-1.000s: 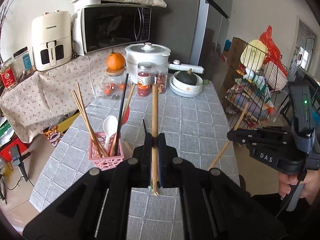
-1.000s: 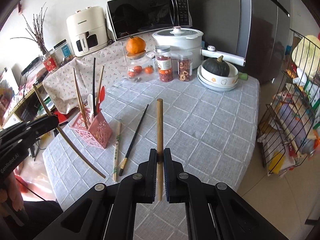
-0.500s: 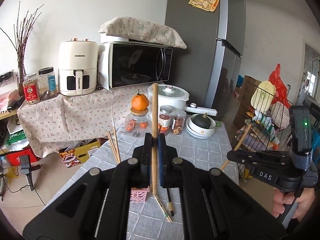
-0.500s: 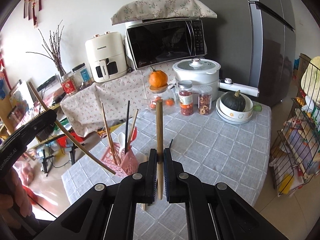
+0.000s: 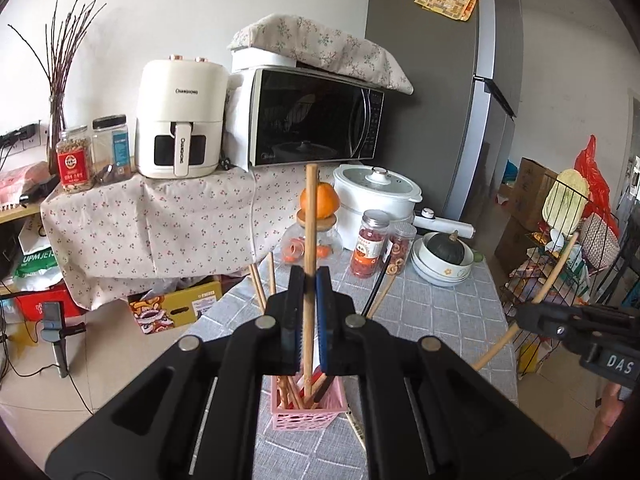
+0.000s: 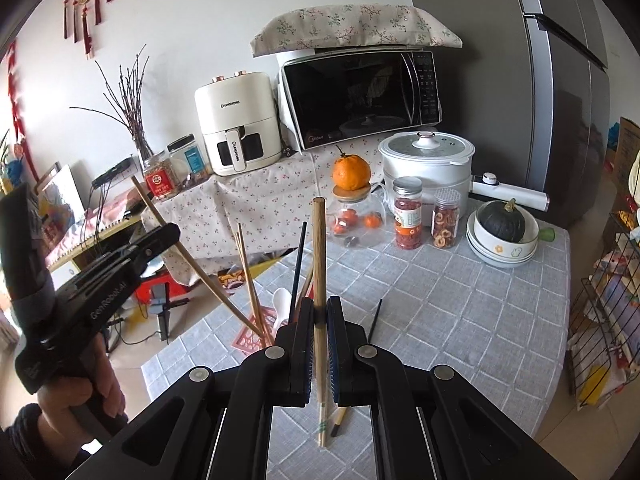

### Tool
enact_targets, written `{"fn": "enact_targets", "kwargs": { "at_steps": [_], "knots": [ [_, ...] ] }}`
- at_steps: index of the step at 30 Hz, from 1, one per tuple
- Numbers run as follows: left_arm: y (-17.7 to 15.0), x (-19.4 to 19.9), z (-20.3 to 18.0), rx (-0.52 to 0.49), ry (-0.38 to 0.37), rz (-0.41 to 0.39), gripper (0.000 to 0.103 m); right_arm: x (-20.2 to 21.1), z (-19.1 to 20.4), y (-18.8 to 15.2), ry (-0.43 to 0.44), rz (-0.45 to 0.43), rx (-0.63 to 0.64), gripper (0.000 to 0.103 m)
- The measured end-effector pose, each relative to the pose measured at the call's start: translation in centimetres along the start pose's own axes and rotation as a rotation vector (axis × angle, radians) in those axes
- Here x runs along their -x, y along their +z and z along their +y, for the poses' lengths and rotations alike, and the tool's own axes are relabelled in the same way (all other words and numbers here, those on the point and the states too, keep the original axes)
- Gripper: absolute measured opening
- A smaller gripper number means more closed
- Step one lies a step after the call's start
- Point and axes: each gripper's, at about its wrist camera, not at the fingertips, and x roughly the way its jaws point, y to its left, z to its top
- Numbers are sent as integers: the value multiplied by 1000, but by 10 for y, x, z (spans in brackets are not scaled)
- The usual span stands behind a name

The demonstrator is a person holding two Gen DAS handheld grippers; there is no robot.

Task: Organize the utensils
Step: 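Carry both wooden chopsticks to the pink caddy and insert them with both tools, then open both tools and move them back toward the remaining chopsticks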

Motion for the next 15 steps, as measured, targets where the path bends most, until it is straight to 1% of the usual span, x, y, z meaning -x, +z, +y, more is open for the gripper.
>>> {"fn": "enact_targets", "kwargs": {
  "at_steps": [3, 12, 15],
  "knots": [
    [-6, -10, 3, -6, 26, 16, 7, -1, 1, 4, 2, -19, -5, 6],
    [-19, -36, 9, 10, 40, 119, 7, -9, 1, 10, 20, -36, -29, 6],
    [-22, -43, 12, 30, 36, 148, 7, -12, 3, 12, 28, -47, -31, 6]
  ]
}}
